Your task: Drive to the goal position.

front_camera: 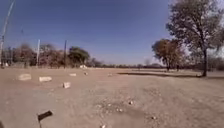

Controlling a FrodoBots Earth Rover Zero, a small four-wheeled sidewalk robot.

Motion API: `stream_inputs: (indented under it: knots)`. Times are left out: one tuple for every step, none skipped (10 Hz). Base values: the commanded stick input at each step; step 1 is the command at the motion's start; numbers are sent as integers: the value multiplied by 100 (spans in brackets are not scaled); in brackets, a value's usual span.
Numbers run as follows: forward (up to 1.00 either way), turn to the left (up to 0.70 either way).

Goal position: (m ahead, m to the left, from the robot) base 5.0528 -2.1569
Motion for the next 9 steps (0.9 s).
stream_inputs:
  knots:
    - [50, 0]
    - [50, 0]
    - [50, 0]
    - [50, 0]
    - [50, 0]
    - [50, 0]
    - [50, 0]
    - [50, 0]
    - [50, 0]
